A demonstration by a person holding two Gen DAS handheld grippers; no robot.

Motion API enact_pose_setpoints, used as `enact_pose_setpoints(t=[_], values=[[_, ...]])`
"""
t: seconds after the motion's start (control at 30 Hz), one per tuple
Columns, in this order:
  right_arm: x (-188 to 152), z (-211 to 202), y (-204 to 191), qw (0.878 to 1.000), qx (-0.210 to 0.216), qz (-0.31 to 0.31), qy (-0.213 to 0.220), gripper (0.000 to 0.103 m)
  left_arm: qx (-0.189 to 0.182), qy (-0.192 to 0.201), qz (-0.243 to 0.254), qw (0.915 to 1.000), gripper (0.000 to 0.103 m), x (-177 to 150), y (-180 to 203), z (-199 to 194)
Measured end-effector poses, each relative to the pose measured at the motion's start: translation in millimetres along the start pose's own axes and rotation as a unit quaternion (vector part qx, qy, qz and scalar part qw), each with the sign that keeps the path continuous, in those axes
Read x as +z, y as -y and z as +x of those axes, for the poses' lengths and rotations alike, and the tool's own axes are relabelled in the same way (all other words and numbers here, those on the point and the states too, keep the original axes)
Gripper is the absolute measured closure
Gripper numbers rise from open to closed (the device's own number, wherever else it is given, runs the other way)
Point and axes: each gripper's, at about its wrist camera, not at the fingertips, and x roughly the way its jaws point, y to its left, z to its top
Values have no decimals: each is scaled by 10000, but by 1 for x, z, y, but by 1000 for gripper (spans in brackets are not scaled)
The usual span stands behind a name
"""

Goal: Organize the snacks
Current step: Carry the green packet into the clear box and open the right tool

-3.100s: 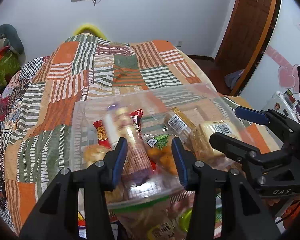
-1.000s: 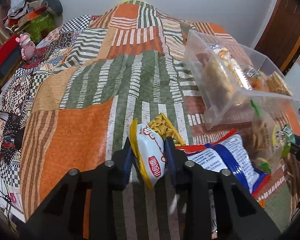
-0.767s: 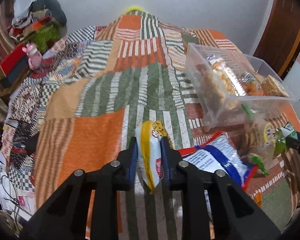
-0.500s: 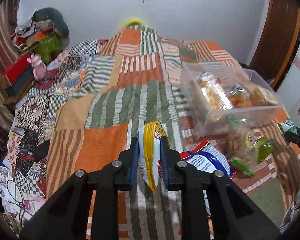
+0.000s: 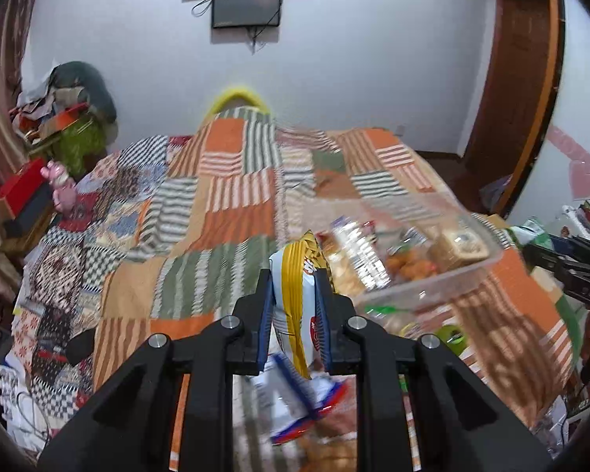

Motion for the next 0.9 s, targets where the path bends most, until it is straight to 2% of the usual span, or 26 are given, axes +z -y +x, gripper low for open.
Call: enact_pose_setpoints(t=[0.47, 0.9], values=[[37, 23, 8, 9995, -143, -78, 276, 60, -446, 181, 303, 9984, 84, 38, 59, 34], [47, 75, 29, 9999, -85, 122, -17, 60, -655, -107, 346, 9972, 84, 56, 91, 101]])
